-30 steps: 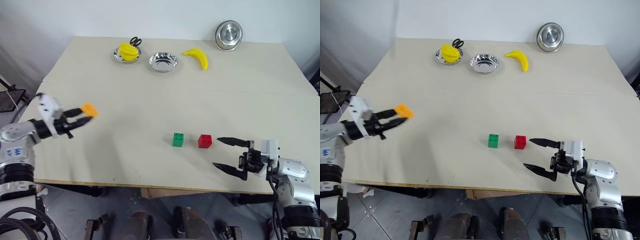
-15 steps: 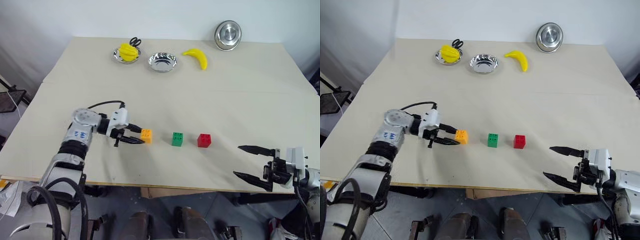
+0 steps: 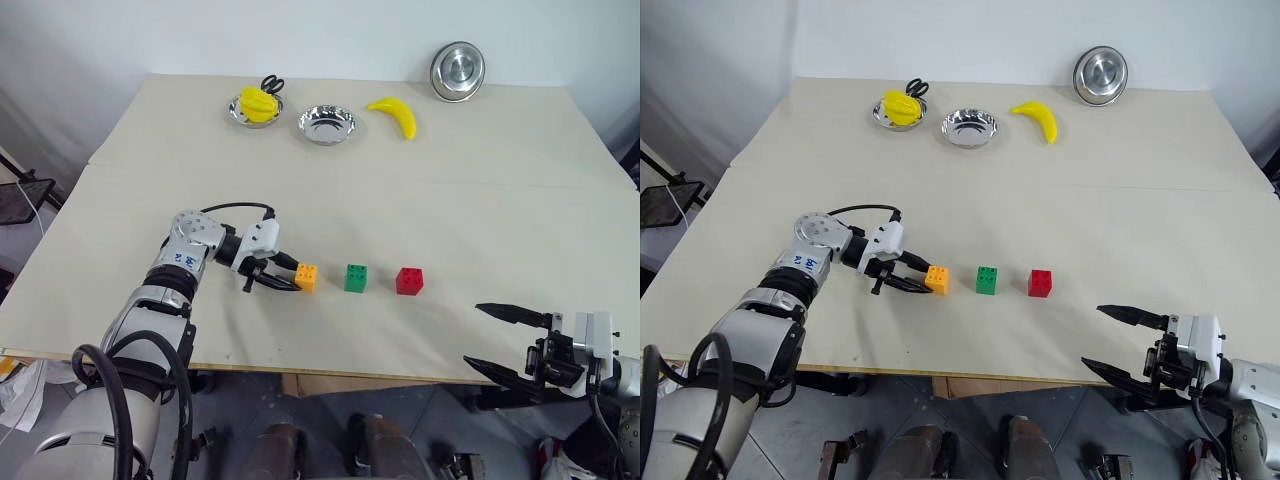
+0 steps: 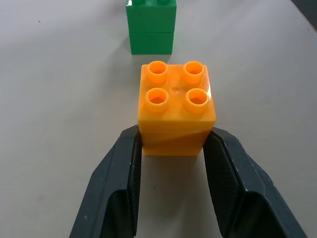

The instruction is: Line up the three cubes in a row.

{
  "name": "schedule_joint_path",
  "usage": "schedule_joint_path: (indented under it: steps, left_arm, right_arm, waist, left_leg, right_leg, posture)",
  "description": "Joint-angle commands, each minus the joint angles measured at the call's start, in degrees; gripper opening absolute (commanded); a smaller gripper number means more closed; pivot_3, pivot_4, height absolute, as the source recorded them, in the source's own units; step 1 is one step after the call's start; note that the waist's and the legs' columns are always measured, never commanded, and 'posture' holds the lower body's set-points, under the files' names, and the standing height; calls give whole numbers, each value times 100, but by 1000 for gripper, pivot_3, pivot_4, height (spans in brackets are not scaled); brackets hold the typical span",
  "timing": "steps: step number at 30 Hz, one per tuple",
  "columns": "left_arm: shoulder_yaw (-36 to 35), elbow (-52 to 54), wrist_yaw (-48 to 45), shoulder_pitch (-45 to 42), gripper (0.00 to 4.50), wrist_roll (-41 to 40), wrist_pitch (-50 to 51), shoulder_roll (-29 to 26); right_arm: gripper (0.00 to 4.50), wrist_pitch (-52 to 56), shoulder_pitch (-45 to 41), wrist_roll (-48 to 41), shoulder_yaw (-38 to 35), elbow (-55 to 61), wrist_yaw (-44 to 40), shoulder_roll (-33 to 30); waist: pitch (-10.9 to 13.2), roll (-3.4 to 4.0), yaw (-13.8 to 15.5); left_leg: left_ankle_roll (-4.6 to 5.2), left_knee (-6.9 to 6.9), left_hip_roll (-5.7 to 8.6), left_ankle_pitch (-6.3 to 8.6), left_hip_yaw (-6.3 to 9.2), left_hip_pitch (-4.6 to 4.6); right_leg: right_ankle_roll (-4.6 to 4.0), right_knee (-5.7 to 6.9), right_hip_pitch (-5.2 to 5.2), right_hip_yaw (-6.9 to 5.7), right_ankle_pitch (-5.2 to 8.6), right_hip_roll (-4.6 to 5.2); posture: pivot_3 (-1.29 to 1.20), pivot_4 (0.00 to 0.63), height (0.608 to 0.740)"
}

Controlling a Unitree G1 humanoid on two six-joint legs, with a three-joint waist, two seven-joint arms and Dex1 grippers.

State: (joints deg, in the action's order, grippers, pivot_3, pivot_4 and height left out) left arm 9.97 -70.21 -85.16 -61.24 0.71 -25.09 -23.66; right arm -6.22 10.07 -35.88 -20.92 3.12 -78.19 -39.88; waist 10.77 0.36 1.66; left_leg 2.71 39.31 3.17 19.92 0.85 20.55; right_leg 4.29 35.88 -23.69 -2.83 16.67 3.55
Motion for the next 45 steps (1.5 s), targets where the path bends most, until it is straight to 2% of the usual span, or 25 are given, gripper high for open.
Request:
schedule_joint_path:
  steps: [1,10,16,18,25,26,30,33,38,41,45]
  left_arm:
    - [-26,-37,143,-100,1452,154,31,9]
    - [-123,-151,560,-143,1452,260,87,-26]
    - [-155,-159,280,-120,1452,233,274,-13]
    - [-212,-161,271,-126,2171,198,378,-9]
    - [-714,-6,197,-167,4243,-166,252,-149]
    - [-789,50,101,-146,4451,-225,213,-208]
    - [-1013,574,-603,196,4451,-588,98,-709]
    - [-1088,1706,-734,951,4451,-1240,509,-1369]
    - [-1881,3458,-396,2775,4451,-2038,1184,-2386]
    - [-2523,4369,155,4041,4451,-2288,1437,-2772]
    - [-3288,5131,674,5152,4451,-2434,1724,-2981]
  right_arm:
    - [4500,-48,11,-96,-79,195,58,56]
    - [4500,-35,-139,-67,27,144,64,63]
    - [4500,-28,-185,-65,51,113,44,59]
    - [4500,-27,-199,-62,56,95,35,53]
    - [4500,-24,-357,-31,145,-10,6,64]
    - [4500,-27,-380,-30,161,-27,0,63]
    - [4500,-37,-549,-26,230,-211,-132,2]
    - [4500,-54,-828,-2,247,-563,-361,-99]
    - [4500,-199,-1495,140,316,-1452,-866,-288]
    - [4500,-311,-1955,273,429,-2055,-1188,-408]
    - [4500,-425,-2333,306,648,-2572,-1429,-558]
  waist:
    - [0,0,4]
    - [0,0,-2]
    - [0,0,-9]
    - [0,0,-12]
    - [0,-1,-14]
    - [0,-1,-16]
    - [0,0,-43]
    - [-1,3,-123]
    - [0,6,-174]
    - [2,9,-160]
    - [6,16,-96]
  left_leg:
    - [0,1,0,0,0,0]
    - [0,22,0,-1,2,-2]
    - [0,25,0,-1,2,-2]
    - [1,25,0,0,2,-2]
    - [1,25,0,0,2,3]
    - [1,25,0,0,2,3]
    - [0,25,0,0,2,6]
    - [-3,21,-3,1,1,3]
    - [-2,15,-7,3,4,0]
    - [2,15,-7,4,5,-3]
    - [7,13,-6,6,10,-4]
  right_leg:
    - [0,0,1,0,0,0]
    - [0,9,8,1,0,0]
    - [0,11,8,2,0,0]
    - [0,11,7,2,0,0]
    - [0,10,3,2,0,0]
    - [0,10,3,1,0,0]
    - [0,10,-1,1,0,0]
    - [-1,11,-2,3,0,-1]
    - [-3,8,-1,6,1,0]
    - [-5,4,5,7,2,5]
    - [-8,-2,10,7,4,8]
  posture:
    - [0,150,740]
    - [0,150,740]
    - [0,150,740]
    - [0,150,740]
    - [0,150,740]
    - [0,150,740]
    - [0,150,740]
    - [0,150,740]
    - [0,150,740]
    - [0,150,740]
    - [0,150,740]
